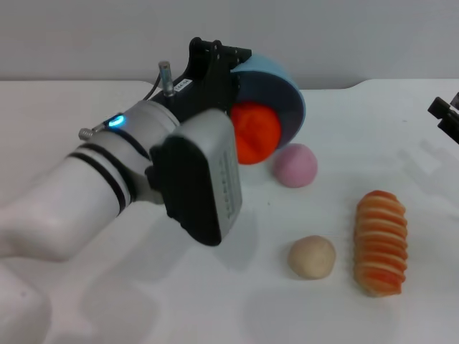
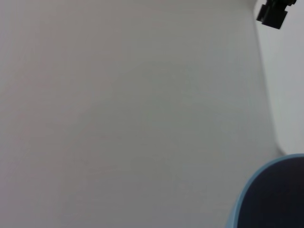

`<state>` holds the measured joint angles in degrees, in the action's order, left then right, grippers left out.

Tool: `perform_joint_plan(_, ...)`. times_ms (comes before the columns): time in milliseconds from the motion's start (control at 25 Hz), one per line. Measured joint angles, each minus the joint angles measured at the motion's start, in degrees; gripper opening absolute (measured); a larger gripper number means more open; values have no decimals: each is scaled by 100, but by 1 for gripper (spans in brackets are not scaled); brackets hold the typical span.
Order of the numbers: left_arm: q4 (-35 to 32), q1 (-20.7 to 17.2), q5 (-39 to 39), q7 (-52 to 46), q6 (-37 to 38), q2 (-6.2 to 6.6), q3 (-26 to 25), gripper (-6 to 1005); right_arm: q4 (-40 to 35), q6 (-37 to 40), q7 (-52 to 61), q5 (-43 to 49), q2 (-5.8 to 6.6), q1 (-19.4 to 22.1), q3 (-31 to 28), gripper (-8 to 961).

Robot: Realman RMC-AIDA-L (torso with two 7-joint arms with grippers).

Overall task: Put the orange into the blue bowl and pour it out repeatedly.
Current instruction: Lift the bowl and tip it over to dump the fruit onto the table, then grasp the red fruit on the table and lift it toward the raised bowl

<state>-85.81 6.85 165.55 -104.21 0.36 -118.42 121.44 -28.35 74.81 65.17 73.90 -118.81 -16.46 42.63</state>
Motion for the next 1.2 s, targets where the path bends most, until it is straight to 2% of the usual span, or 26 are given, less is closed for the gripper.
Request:
perform_joint_plan(160, 576, -53, 0, 539, -1196, -10, 178, -1, 14, -49, -2, -3, 3, -25, -1, 541)
perform_joint_plan(400, 941, -62, -4, 893, -1962, -15, 268, 0, 20, -82, -5, -8, 7, -74, -1, 540)
perform_joint_plan(440, 1213, -39, -5, 1045, -2421, -15, 313, 0, 21, -96, -6, -8, 7, -85, -1, 540)
perform_joint_plan(560, 1593, -18, -6, 1175, -3141, -14, 383, -1, 43, -152, -6, -9, 7, -119, -1, 539)
perform_joint_plan(640, 1651, -44, -5, 1182, -3319, -14, 415, -1, 90, -179, -6, -9, 11, -142, -1, 539)
perform_joint_plan(920, 1768, -117, -5, 1210, -3736, 10, 538, -1, 120, -186, -6, -9, 15, -164, 0, 538)
perform_joint_plan(1040, 1728, -119, -183, 1182, -3667, -13, 547, 0, 120, -169, -5, -9, 16, -165, -1, 538)
perform_joint_plan(1160, 1155, -97, -1159, 1152, -2785, -40, 397, 0, 116, -135, 25, -9, 15, -165, 0, 538)
perform_joint_plan(1200, 820, -41, -1818, 1147, -2111, -40, 178, 0, 115, -130, 37, -8, 15, -165, 1, 538)
